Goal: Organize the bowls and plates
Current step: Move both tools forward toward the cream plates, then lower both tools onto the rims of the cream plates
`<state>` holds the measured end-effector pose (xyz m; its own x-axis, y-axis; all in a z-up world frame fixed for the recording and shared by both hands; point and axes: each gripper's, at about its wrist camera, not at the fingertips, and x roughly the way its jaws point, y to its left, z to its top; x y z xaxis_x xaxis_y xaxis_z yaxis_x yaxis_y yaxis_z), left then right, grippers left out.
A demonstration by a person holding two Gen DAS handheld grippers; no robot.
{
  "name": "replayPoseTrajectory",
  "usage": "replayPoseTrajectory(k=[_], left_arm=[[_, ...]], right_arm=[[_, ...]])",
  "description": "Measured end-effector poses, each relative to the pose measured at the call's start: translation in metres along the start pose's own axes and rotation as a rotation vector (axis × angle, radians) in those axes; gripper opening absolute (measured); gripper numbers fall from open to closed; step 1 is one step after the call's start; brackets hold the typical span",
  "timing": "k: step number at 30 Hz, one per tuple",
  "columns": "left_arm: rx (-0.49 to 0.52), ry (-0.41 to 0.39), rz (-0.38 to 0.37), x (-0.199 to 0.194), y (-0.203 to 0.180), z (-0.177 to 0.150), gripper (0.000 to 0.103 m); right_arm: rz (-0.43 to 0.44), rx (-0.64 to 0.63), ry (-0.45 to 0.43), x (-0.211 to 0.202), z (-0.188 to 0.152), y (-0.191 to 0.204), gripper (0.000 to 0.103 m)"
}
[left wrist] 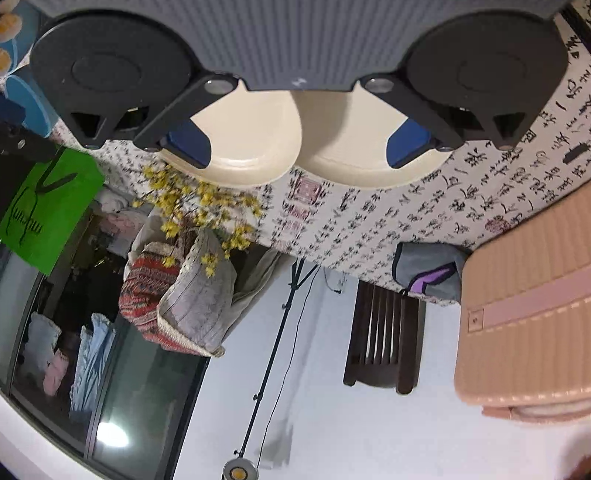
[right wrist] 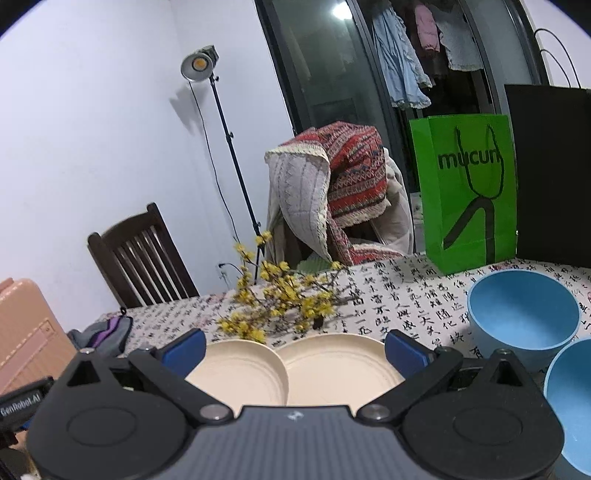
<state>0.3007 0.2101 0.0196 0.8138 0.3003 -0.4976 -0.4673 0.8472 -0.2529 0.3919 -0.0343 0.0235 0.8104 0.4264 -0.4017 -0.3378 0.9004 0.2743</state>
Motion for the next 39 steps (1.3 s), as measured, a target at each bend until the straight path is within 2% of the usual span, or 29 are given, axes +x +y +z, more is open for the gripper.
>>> replayPoseTrajectory(k=[3,8,14,32,39], left_arm=[[0.01,0.006,0.038,0.01,0.002,-0.006,0.103],[-0.038,0.051,-0.004,0.019,0.01,-0.01,0.103],[-0.019,0.069,0.032,0.027,0.007,-0.015,0.103],[-0.005,0.153,-0.055,0.041,0.002,-0.024,0.103],[0.044,0.13,-0.053,0.042,-0.007,-0.029,0.103]], right_arm=[[0.004,-0.006,0.018,0.008,-0.004,0.0,0.103],[0.007,-0.002,0.046,0.02,-0.012,-0.002,0.103],[-0.001,0.007,0.063,0.032,-0.018,-0.007,0.103],[0.012,0.015,0.122,0.055,-0.034,-0.013,0.103],[0.011,0.024,0.131,0.058,-0.035,-0.016,0.103]])
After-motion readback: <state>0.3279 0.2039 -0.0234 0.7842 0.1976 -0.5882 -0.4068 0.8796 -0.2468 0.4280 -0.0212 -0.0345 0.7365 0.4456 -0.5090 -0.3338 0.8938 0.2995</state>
